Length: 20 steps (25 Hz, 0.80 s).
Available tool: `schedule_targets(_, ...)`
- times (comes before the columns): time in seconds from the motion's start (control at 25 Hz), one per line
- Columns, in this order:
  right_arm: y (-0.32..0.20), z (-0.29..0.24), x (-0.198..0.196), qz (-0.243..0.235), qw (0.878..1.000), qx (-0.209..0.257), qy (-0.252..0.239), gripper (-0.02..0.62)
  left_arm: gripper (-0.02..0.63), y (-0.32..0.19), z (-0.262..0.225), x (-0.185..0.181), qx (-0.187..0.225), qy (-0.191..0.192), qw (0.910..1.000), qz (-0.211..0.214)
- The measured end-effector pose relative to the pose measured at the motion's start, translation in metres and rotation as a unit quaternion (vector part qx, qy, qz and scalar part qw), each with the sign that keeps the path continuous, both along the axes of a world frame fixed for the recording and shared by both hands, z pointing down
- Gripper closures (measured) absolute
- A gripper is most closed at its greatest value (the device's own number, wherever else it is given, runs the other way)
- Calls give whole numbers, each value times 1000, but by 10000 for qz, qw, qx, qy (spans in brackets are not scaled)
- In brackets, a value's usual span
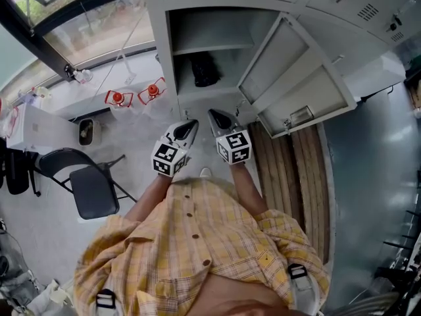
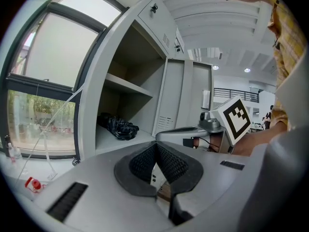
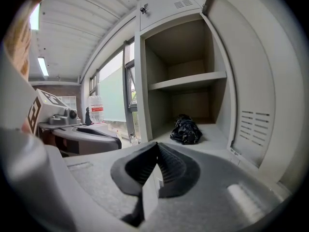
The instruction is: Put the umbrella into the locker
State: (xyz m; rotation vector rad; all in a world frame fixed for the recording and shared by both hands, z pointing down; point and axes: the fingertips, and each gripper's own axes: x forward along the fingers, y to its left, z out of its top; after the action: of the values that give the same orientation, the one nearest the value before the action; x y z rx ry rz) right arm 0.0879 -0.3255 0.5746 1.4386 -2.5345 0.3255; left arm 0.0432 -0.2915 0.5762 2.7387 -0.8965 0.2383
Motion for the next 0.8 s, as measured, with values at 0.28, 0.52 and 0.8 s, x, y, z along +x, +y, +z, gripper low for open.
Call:
schedule_targets(0.28, 14, 9, 2, 29, 10000, -40, -33, 598, 601, 3, 5, 0, -53, -32, 10000, 21)
schedule_targets(0.52, 24, 15, -2, 13, 9998, -122, -155, 598, 601, 4, 10, 0, -96, -62, 9999, 31)
schedule_targets(0.8, 31, 18, -6, -24, 9997, -145, -208, 598, 601, 6, 13, -1, -131, -100, 9999, 45)
